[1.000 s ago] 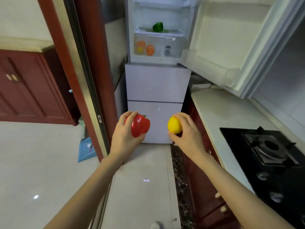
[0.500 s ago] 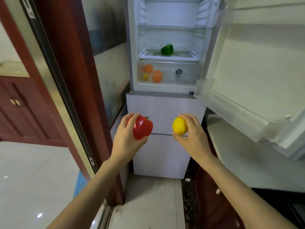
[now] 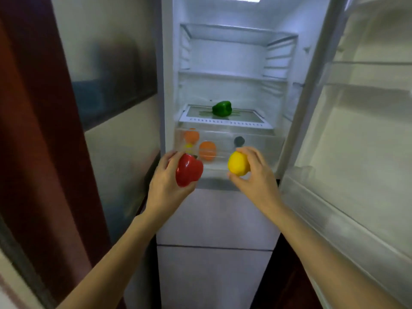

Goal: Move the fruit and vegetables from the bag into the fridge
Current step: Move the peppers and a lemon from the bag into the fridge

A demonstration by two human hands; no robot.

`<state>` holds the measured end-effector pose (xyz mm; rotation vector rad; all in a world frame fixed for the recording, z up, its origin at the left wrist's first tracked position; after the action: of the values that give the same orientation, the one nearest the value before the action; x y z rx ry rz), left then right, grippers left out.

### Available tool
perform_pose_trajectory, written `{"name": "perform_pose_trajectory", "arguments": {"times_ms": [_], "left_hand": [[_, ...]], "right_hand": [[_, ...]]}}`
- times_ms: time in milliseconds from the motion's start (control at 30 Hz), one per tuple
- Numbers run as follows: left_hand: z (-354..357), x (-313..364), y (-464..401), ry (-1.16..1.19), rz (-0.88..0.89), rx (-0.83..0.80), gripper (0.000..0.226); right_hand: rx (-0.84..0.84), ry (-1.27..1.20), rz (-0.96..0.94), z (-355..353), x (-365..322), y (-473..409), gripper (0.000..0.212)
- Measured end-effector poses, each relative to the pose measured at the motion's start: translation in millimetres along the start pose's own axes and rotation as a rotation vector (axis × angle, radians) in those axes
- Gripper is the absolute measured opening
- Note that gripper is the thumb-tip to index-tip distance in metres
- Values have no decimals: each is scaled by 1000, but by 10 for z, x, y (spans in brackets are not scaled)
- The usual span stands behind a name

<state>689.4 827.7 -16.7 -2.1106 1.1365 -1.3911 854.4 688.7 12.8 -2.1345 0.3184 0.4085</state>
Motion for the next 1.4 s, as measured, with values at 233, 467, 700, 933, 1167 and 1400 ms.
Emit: {"name": "perform_pose_trajectory", "arguments": {"times_ms": [233,467,700,933,1167,1400], "left_hand": [[530,-283,-848,13,65,3,81],[1158,-330,-1669,-38,99,38,84],[1514,-492,-2573,-36,175,65,79],[1927,-876,-3371,-169,91,-33,76],[2233,-1300,-3925,-71,-68,-14,76],[2428,-1623,-4267,-32,-187,66,79]], "right_hand": [[26,-23,17,342,544,-742,55],[81,3,22,615,1155,-1716,56],[-25,101,-33,934,1666,-2572,57],[-133,115,-24,1153,2009,-2806,64],[-254,108,19,1260,2180,-2850,59],[-279,84,17,1294,2210,-2782,60]]}}
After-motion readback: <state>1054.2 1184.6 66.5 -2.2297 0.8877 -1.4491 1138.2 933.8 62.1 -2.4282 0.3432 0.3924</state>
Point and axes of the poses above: each hand's wrist, its own y-axis away from the middle knuckle, its own z-axis out of the palm, x = y × z, the point moved 6 cm from there along -y, towards the middle knuckle, and after that the axes turned 3 degrees about x, right-handed, at the moved point
